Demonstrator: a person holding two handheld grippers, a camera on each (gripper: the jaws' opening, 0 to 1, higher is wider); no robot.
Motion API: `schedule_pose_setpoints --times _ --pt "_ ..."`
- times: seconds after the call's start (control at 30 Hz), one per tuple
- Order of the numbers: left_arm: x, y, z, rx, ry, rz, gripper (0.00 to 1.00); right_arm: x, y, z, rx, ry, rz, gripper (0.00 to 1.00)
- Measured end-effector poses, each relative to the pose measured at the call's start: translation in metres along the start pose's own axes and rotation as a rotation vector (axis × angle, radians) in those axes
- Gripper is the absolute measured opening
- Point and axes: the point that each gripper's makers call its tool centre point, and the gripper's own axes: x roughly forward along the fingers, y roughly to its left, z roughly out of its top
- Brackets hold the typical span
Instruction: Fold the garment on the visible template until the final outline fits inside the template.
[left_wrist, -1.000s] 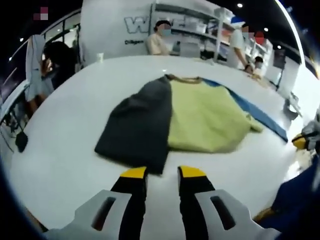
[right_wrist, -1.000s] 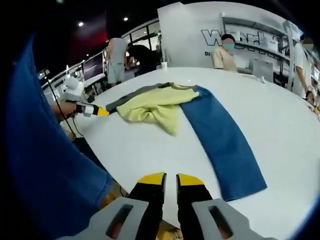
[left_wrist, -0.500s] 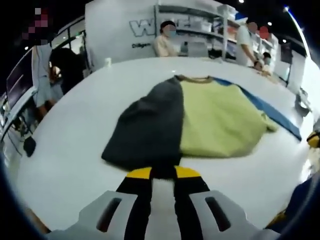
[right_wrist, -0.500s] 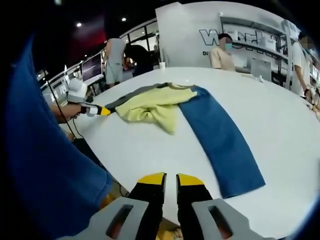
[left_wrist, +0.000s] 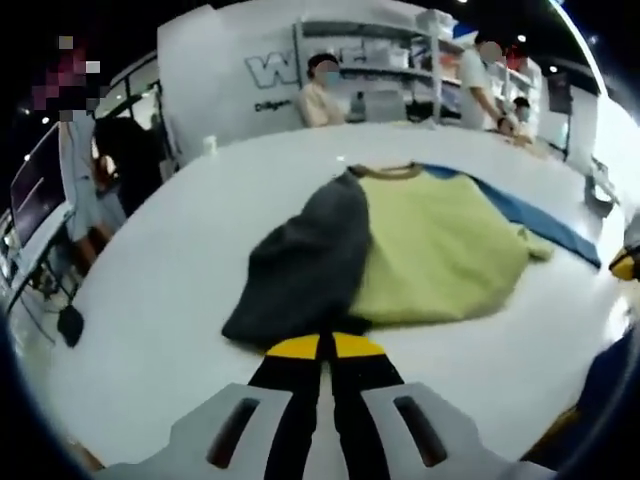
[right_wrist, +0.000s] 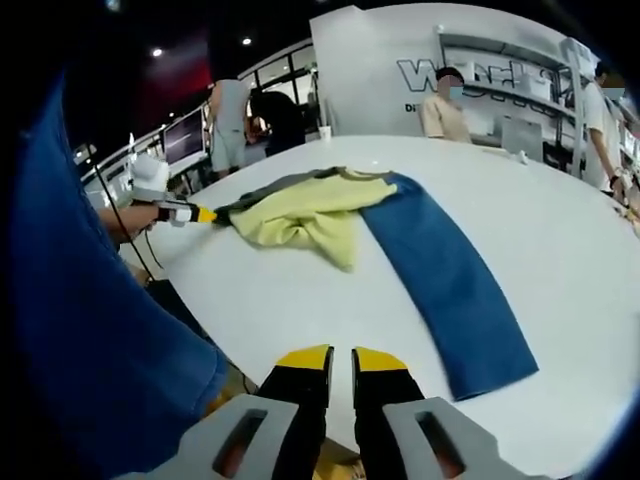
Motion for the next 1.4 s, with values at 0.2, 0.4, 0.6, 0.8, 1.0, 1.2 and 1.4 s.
schedule_pose_setpoints --times 0.2,0.4,0.6,0.8,1.0,1.2,1.4 --pt "-0.002 0.023 0.023 0.102 -0.010 -0.039 0.00 0.002 0.002 0.000 0.007 -0.006 0.008 0.04" --pt "-0.004 0.045 0.052 0.157 -0.005 -0.082 0.00 0.003 0.001 -0.001 0.020 -0.012 0.004 0.04" --pt "-0.004 0.061 0.071 0.169 -0.013 -0.140 0.00 0.003 0.003 -0.001 0.026 -0.020 -0.003 0.03" --pt "-0.006 0.074 0.081 0.216 0.002 -0.179 0.00 0.002 0.003 0.000 0.038 -0.028 -0.012 0.03" --pt "-0.011 0.087 0.102 0.271 0.005 -0.233 0.00 0.003 0.005 -0.002 0.046 -0.034 -0.015 0.03" --pt "-0.014 0.094 0.125 0.305 -0.002 -0.278 0.00 0.003 0.009 -0.004 0.064 -0.039 -0.022 0.03" --pt "-0.012 0.112 0.152 0.373 0.021 -0.312 0.00 0.004 0.014 -0.007 0.079 -0.040 -0.028 0.03"
